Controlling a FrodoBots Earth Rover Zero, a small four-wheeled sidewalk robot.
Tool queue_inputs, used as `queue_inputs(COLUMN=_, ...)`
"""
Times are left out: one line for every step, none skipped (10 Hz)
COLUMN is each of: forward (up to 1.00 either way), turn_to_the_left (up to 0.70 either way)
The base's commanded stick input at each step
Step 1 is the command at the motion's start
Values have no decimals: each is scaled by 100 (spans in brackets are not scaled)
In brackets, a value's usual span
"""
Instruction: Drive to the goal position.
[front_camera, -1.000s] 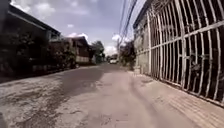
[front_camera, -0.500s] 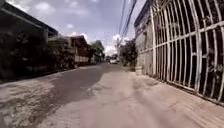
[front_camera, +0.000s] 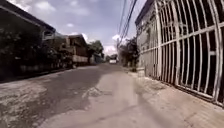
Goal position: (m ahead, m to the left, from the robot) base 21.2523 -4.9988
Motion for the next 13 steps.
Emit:
queue_inputs(forward=70, turn_to_the_left=8)
queue_inputs(forward=70, turn_to_the_left=32)
queue_inputs(forward=70, turn_to_the_left=32)
queue_inputs(forward=70, turn_to_the_left=13)
queue_inputs(forward=70, turn_to_the_left=0)
queue_inputs(forward=70, turn_to_the_left=0)
queue_inputs(forward=70, turn_to_the_left=0)
queue_inputs(forward=70, turn_to_the_left=0)
queue_inputs(forward=70, turn_to_the_left=0)
queue_inputs(forward=70, turn_to_the_left=0)
queue_inputs(forward=70, turn_to_the_left=0)
queue_inputs(forward=70, turn_to_the_left=0)
queue_inputs(forward=70, turn_to_the_left=0)
